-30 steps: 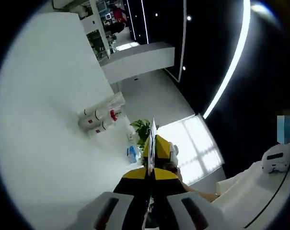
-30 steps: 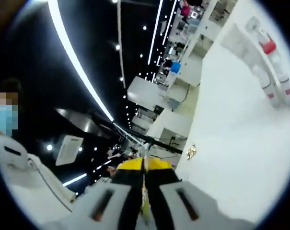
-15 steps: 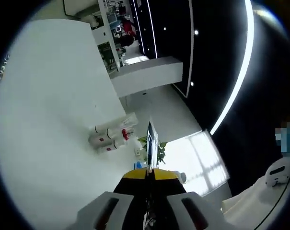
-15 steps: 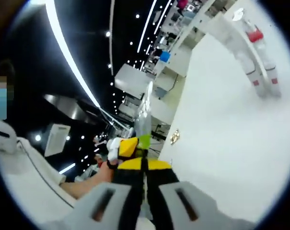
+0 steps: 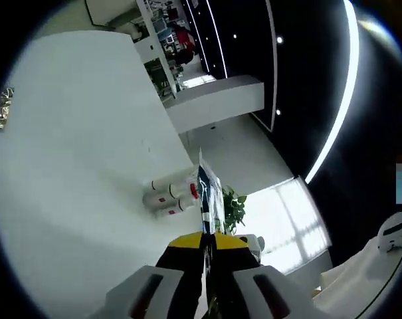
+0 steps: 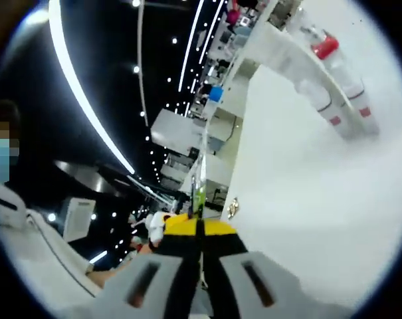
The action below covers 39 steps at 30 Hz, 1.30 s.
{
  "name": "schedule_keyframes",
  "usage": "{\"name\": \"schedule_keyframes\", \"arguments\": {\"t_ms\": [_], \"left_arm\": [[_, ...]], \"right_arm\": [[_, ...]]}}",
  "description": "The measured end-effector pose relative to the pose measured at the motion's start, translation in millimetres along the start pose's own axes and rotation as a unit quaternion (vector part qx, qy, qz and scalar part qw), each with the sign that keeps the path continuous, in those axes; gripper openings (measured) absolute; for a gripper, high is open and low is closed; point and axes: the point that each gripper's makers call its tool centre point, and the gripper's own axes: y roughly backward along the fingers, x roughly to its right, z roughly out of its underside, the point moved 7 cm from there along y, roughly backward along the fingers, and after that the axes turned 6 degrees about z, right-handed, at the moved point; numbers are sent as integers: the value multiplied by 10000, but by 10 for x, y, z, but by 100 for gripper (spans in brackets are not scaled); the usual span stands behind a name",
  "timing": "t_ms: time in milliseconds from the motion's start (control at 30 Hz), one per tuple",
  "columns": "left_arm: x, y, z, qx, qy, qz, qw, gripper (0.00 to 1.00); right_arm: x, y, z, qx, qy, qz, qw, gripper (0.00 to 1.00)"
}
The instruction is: Arrange the skincare products in the storage area until every visible bottle or jar stands upright without overlapping.
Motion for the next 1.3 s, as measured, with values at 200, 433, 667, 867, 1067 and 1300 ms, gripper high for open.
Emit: {"name": "schedule_keyframes", "arguments": {"t_ms": [200,433,667,867,1067,1300], "left_arm": [[-111,-28,-167,57,-42,-84,9999,2],[-288,-123,-424,286,-105,-304,9991,0],[-524,-199,-622,572,-51,-519,9970,0],[-748,-353,-635,538,116,-643,9964,0],[-947,-526,-714,403,61,-836,9957,0],[-1127,-717,-821,111,-165,-1072,9940,0]], "right_arm": [[94,-140,-120,112,-209,17,9997,0],[206,-332,-221,234,-17,317,9992,3],[453,-393,-246,14,-157,724,9972,1],[657,-457,-408,12,98,1352,9908,0],[791,-514,-522,272,271,1799,9829,0],[978,-572,-604,551,428,2261,9716,0]]}}
